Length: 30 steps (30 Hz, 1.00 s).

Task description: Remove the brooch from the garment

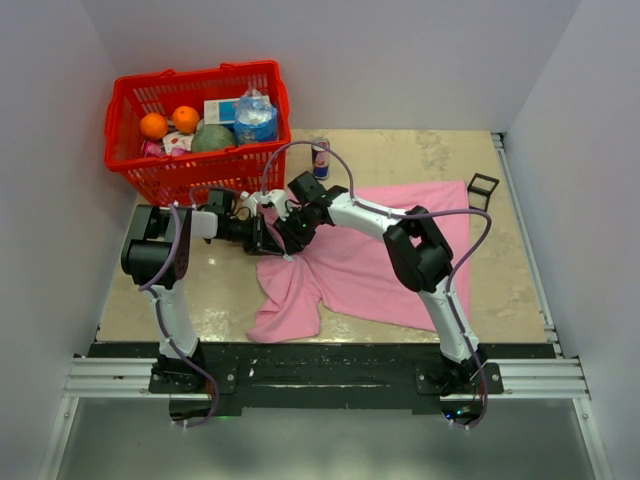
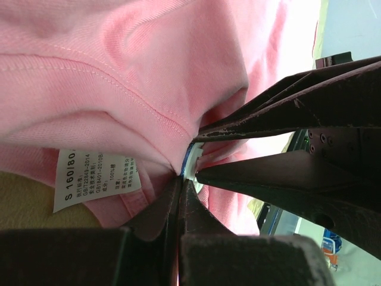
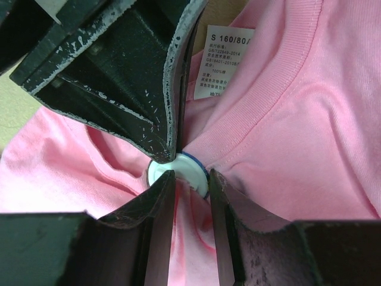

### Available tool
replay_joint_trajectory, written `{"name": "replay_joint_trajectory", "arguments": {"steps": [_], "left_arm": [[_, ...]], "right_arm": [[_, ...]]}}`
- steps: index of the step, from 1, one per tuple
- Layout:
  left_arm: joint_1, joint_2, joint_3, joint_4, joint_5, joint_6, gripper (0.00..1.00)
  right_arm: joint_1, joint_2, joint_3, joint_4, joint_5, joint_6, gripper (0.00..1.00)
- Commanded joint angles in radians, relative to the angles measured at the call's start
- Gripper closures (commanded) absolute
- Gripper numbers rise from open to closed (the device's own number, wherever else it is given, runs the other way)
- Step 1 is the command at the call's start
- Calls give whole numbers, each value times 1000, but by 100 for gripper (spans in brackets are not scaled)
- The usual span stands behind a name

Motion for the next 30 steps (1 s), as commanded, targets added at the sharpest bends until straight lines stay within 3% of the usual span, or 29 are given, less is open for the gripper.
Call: {"name": "replay_joint_trajectory", "arguments": {"steps": [1,12,30], "left_arm": [[-1,26,25,14,-45,33,100],[1,23,23,22,-42,17,100],[1,38,28,25,-42,28,100]], "right_arm": [[32,105,-22,-69,124,-29,68],[49,110,-26,-86,261,-42,68],[49,55,-69,-175,253,-135,69]]}}
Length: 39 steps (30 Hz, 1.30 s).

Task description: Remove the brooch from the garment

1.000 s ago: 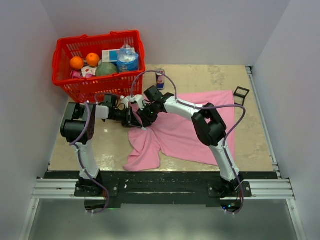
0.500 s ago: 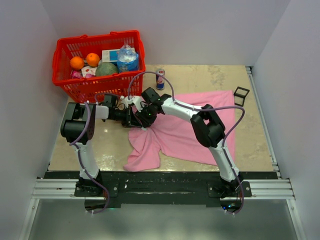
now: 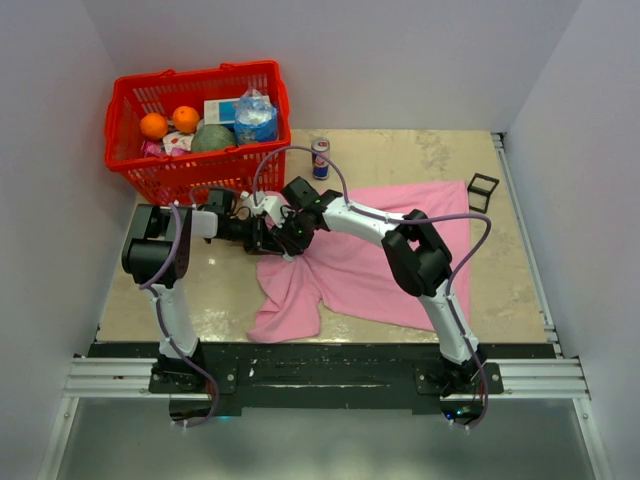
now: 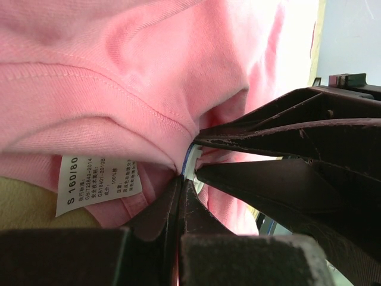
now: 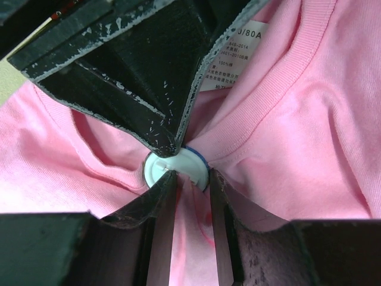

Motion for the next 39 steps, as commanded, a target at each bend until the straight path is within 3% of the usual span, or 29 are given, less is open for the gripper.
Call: {"name": "replay_joint_trajectory", "arguments": {"steps": [1,7,17,33,38,39], "left_arm": [[0,28,21,19,-48,31,100],[0,24,24,4,-50,46,100],[0,18,27,4,-53,44,100],[-8,-115,29,-24,-39,81,100],[-60,-186,49,-71,-70,135,100],[-67,-195,53,-100,-77,165,100]], "right_arm": [[-1,68,-56,-146,99,-44,69],[-49,-34,-100,-125,18,-27,69],[-66,5,21,-142,-99,54,67],[-126,-107,-120,-65,-166,-12,63],[-126,-95,-109,-45,-186,8,67],[-126,-92,-108,-42,-195,23,72]]}}
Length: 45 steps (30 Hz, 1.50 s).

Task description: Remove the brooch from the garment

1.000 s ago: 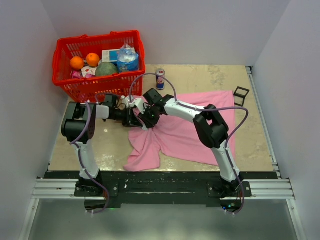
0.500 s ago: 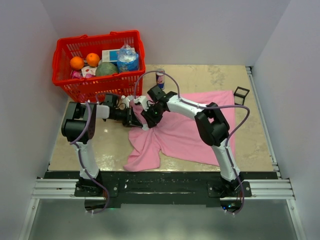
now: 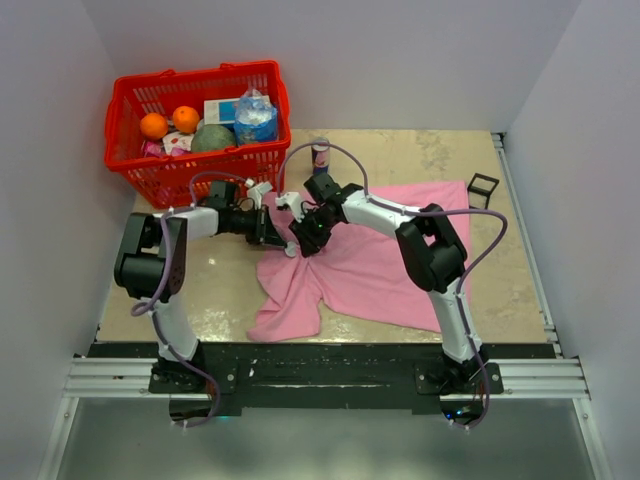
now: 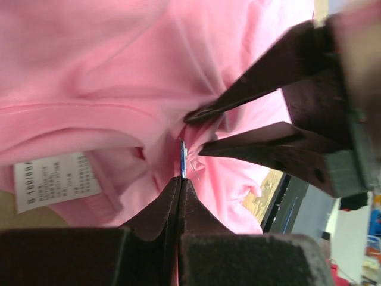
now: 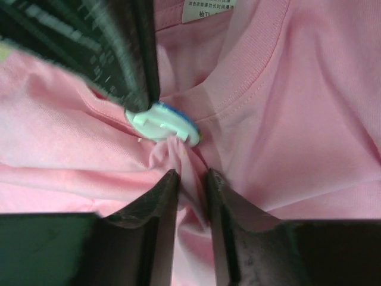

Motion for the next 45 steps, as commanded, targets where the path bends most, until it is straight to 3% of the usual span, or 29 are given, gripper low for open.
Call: {"name": "replay_joint_trajectory", "arguments": {"steps": [1,4,10,20,31,34,37,39,45], "left_arm": [[-41,-97,36,-52,-48,105,100],[-72,-138,18,-68,-83,160,100],[-115,-226,-45,32,-204,155,100],[-187,-241,-101,253,-367,-10,100],[-185,-159,-62,351,-327,-87,100],[-185,-140,-24,334,-293,-90,100],[-176,-152,8,302,-259,-63,100],[-172,-165,22,276,-206,-37,100],[-172,-178,63,74,-115,124,100]], "right_arm": [[-12,-23,-4,-14,-21,16,75],[-13,-21,-1,-4,-42,38,86],[-12,-29,13,-6,-84,45,97],[-13,-84,-11,0,-109,94,100],[-13,-135,-53,-8,-124,97,99],[-18,-151,-49,-43,-86,73,86],[-50,-214,-60,-67,-76,61,44],[-81,-253,-46,-90,-134,42,9],[-136,-274,63,-192,-234,-2,10]]}}
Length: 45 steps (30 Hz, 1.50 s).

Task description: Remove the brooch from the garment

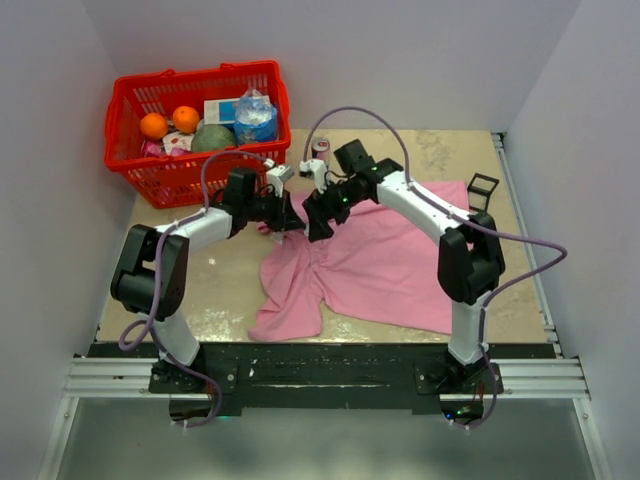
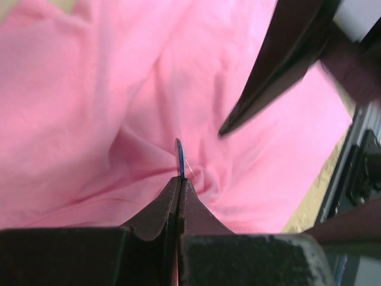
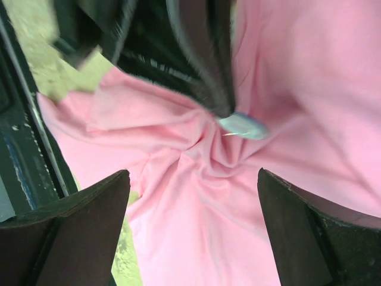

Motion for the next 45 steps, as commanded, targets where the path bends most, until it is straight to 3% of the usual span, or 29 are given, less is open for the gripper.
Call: {"name": "replay_joint_trajectory", "arguments": {"steps": [1,5,11,17,25,32,36,39,45], "left_arm": [[4,-38,57,-174,98,165,100],[5,-51,66,-263,190,240,100],[1,63,177,-438,320,372,100],[-42,113,164,-399,366,349,100],[-54,250,193,-408,391,329,100],[-45,383,200,-463,361,348,100],[-47,402,155,-312,295,219,100],[-73,394,155,-285,273,177,100],[-56,419,212,-208,380,72,100]], "right_arm": [[-42,-61,69,-59,-109,-47,11],[-74,-67,46,-54,-95,-48,15],[-88,-96,16,-50,-5,-33,20],[-89,-172,-66,-125,98,-107,29],[-89,-283,-233,-122,63,-211,38],[-80,-262,-293,36,50,3,42],[-60,-193,-287,64,79,45,42],[-42,-104,-244,36,72,-8,43],[-16,-48,-198,36,20,1,42]]}}
